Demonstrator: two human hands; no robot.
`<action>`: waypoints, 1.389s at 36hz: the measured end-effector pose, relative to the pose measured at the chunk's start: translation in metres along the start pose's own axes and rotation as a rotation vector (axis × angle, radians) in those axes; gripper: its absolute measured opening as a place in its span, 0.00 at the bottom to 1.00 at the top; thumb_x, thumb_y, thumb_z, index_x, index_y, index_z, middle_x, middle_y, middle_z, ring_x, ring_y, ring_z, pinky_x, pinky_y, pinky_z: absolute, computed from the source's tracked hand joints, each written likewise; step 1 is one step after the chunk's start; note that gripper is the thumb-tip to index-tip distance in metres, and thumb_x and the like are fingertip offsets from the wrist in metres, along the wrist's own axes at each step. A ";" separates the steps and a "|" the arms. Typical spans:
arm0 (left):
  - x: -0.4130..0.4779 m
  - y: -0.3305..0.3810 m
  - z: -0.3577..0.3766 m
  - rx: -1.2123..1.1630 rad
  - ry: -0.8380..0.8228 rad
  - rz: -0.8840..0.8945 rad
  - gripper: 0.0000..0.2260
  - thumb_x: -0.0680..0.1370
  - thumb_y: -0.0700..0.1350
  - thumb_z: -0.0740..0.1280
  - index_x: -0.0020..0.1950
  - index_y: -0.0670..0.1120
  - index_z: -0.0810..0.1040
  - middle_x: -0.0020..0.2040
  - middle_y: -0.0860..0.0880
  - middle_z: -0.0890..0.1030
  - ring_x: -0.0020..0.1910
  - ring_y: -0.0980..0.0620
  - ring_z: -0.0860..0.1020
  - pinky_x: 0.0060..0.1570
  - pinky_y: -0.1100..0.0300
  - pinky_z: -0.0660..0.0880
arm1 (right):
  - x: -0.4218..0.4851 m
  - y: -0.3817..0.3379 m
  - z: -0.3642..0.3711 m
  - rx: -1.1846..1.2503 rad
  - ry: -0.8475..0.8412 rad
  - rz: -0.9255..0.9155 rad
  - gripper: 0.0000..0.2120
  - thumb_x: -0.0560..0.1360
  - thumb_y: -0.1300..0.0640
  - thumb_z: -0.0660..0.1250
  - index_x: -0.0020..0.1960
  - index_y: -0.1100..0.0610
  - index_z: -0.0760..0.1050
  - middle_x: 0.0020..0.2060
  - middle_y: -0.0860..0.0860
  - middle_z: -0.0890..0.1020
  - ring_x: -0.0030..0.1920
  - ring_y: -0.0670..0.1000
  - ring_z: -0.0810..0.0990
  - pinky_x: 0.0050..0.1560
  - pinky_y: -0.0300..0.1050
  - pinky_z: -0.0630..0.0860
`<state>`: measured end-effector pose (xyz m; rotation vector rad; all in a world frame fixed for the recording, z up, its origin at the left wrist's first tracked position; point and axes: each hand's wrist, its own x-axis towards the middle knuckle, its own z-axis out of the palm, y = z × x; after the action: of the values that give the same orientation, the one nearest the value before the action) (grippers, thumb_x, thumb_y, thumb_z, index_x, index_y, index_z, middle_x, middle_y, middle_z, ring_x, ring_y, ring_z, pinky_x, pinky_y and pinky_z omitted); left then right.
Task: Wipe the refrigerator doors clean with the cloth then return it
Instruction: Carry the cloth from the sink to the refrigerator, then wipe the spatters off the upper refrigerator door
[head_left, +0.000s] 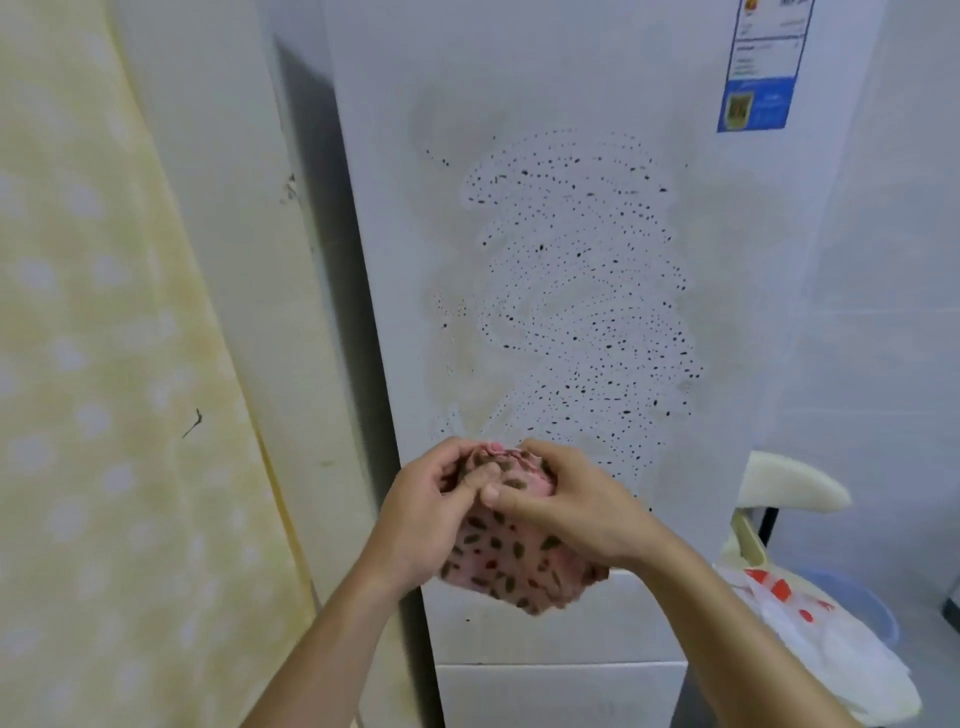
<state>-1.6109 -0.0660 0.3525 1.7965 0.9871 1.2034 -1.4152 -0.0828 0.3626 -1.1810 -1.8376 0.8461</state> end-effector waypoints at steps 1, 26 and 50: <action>0.006 0.005 -0.003 -0.005 0.009 0.016 0.04 0.81 0.51 0.70 0.54 0.59 0.84 0.51 0.55 0.87 0.54 0.56 0.85 0.54 0.67 0.76 | 0.005 -0.006 -0.004 -0.010 -0.009 -0.013 0.18 0.75 0.40 0.76 0.47 0.54 0.78 0.35 0.41 0.79 0.34 0.40 0.75 0.37 0.33 0.71; 0.119 0.062 -0.078 -0.020 0.132 0.205 0.10 0.81 0.55 0.69 0.59 0.53 0.82 0.51 0.55 0.86 0.50 0.53 0.85 0.47 0.60 0.81 | 0.093 -0.134 -0.059 0.876 0.133 0.159 0.19 0.79 0.50 0.72 0.59 0.66 0.81 0.50 0.64 0.87 0.48 0.65 0.88 0.41 0.56 0.86; 0.271 0.053 -0.224 0.903 0.962 0.719 0.26 0.86 0.50 0.51 0.83 0.42 0.62 0.83 0.43 0.62 0.82 0.42 0.60 0.81 0.46 0.55 | 0.265 -0.151 -0.038 -1.016 1.037 -0.705 0.20 0.81 0.52 0.71 0.70 0.58 0.77 0.67 0.57 0.77 0.68 0.59 0.72 0.68 0.55 0.69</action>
<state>-1.7415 0.1891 0.5625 2.3823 1.6604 2.4950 -1.5145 0.1162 0.5751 -1.0272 -1.4933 -1.0568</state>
